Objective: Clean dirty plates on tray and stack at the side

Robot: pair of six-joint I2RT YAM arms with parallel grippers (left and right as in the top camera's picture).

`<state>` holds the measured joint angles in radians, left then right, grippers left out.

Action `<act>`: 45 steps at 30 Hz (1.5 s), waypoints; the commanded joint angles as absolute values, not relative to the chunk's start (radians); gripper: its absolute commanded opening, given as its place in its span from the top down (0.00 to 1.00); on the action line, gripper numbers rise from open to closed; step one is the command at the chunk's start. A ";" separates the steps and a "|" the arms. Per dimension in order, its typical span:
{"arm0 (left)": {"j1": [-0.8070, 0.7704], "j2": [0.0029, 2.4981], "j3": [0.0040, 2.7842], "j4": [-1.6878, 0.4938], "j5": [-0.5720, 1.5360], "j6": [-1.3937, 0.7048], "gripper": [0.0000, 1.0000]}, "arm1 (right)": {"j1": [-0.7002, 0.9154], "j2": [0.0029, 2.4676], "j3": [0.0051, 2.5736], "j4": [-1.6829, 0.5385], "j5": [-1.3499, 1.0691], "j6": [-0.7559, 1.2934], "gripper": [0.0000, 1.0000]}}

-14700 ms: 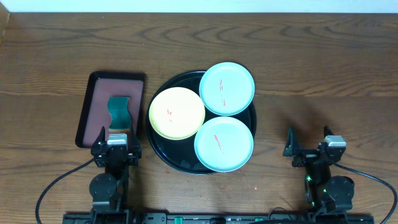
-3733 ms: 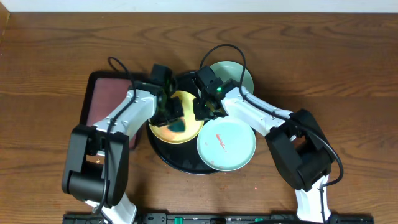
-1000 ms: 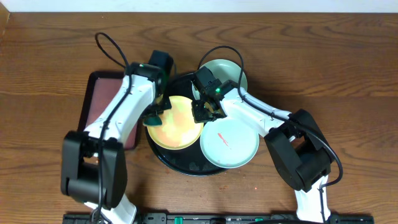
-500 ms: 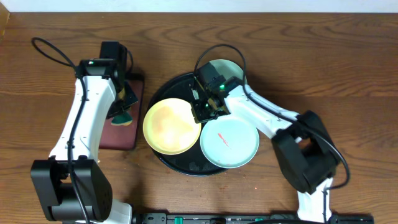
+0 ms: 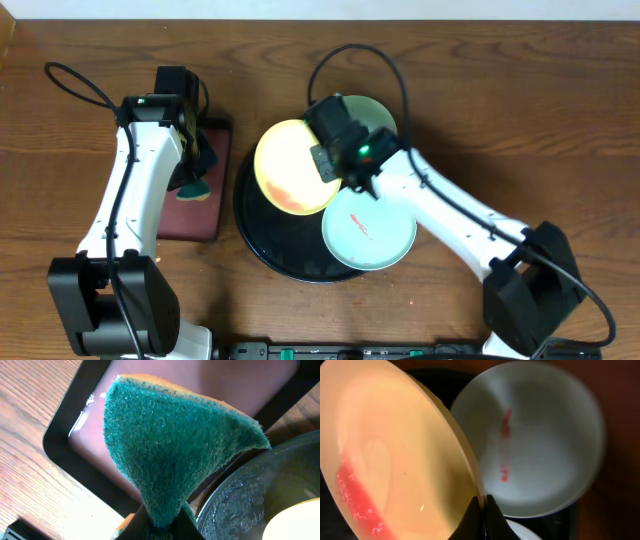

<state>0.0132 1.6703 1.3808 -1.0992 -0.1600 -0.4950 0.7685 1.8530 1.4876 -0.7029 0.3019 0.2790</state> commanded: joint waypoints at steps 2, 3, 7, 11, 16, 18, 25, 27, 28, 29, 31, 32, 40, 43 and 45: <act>0.017 1.664 1.398 -1.101 -0.165 -0.480 0.92 | 0.863 1.809 1.507 -0.704 0.682 0.218 0.99; 0.017 1.665 1.398 -1.100 -0.165 -0.480 0.92 | 0.883 1.807 1.507 -0.704 0.739 0.210 0.99; 0.017 1.664 1.398 -1.099 -0.165 -0.480 0.93 | 0.978 1.806 1.507 -0.703 1.015 0.203 0.99; 0.017 1.665 1.398 -1.098 -0.165 -0.480 0.93 | 1.055 1.806 1.507 -0.696 1.235 0.204 0.99; 0.017 1.665 1.398 -1.098 -0.165 -0.480 0.93 | 1.122 1.804 1.507 -0.684 1.465 0.204 0.99; 0.017 1.665 1.398 -1.098 -0.165 -0.480 0.93 | 1.134 1.800 1.507 -0.685 1.498 0.204 0.99; 0.017 1.665 1.398 -1.098 -0.165 -0.480 0.93 | 1.154 1.752 1.507 -0.685 1.489 0.205 0.99; 0.017 1.665 1.398 -1.098 -0.165 -0.480 0.93 | 1.151 1.741 1.507 -0.690 1.449 0.205 0.99; 0.017 1.665 1.398 -1.098 -0.165 -0.480 0.92 | 1.150 1.738 1.506 -0.693 1.419 0.205 0.99; 0.017 1.665 1.398 -1.098 -0.165 -0.480 0.93 | 1.147 1.736 1.506 -0.699 1.383 0.205 0.99; 0.017 1.665 1.398 -1.098 -0.165 -0.480 0.93 | 1.136 1.735 1.506 -0.717 1.276 0.211 0.99; 0.017 1.665 1.398 -1.098 -0.165 -0.480 0.93 | 1.127 1.735 1.505 -0.731 1.223 0.228 0.99; 0.017 1.665 1.398 -1.098 -0.165 -0.480 0.93 | 0.961 1.729 1.505 -0.789 0.659 0.315 0.99; 0.017 1.665 1.398 -1.098 -0.165 -0.480 0.93 | 0.867 1.712 1.505 -0.770 0.489 0.314 0.99; 0.017 1.665 1.398 -1.098 -0.165 -0.482 0.93 | 0.778 1.689 1.505 -0.757 0.342 0.313 0.99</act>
<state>0.0132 1.6703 1.3808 -1.0962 -0.1600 -0.4931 0.8890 1.7504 1.4895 -0.7715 0.6529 0.2817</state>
